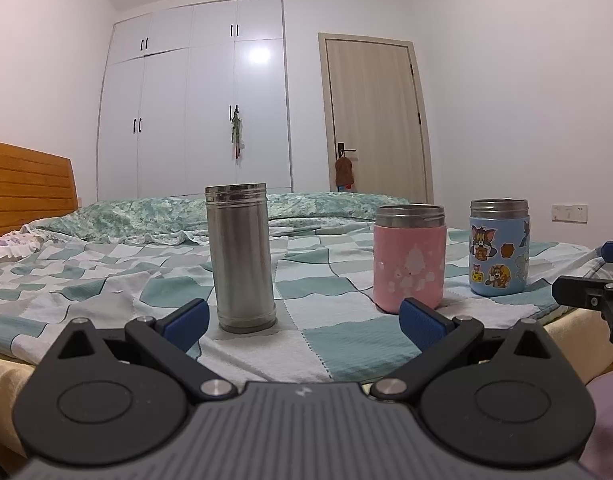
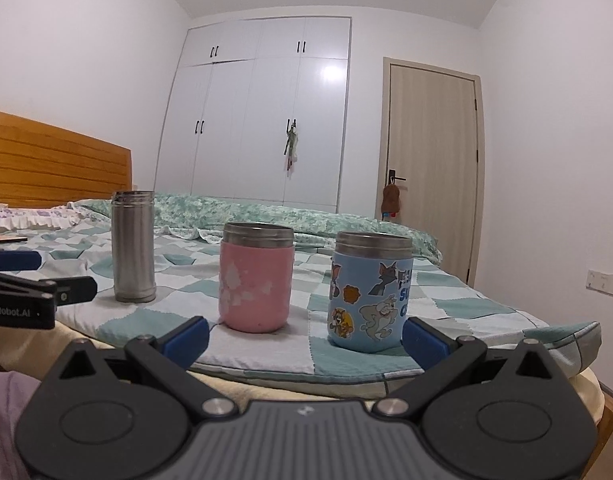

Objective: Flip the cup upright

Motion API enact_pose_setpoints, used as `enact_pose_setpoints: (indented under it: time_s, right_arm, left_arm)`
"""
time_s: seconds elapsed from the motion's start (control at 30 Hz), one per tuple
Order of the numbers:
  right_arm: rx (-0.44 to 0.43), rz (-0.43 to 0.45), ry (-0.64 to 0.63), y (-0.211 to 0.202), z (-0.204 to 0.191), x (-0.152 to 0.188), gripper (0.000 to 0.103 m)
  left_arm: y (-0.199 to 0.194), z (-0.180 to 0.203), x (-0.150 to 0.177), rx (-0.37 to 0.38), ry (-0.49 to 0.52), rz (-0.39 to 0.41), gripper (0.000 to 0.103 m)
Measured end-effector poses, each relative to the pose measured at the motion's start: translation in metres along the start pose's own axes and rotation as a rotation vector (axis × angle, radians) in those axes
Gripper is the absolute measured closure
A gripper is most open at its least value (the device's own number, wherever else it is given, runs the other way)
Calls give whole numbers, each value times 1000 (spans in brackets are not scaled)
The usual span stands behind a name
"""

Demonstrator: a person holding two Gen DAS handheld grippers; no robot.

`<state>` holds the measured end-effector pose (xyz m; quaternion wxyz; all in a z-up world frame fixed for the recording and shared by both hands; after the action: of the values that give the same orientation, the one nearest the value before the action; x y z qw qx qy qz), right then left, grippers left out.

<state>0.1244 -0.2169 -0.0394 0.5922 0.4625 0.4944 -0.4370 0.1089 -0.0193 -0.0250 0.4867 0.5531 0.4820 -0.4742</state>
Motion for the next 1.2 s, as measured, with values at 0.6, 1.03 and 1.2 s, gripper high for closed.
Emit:
enact_pose_setpoints:
  time_s: [0.6,1.03,1.2]
  right_arm:
    - [1,1,0,-1,1,0,0]
    - [1,2,-1,-2,1,0,0]
    - [2,4,0,-2,1,-1,0]
  left_arm:
    - [-1,2,0,3,6,0,0]
    - [-1,2,-2,4,-2,5,0]
    - [-2,1,-4,14,-19,11,0]
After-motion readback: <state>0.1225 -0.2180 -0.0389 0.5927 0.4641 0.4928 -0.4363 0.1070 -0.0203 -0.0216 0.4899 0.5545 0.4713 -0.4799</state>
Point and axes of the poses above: each gripper's, at about its wrist camera, not at the fingertips, and y roughly the way its jaws point, z to its right, x to its underside, the point moved 10 cm from there along y, roughly the way its jaws point, and after that the axes turned 10 degrees about z, right-handed, at the moved point
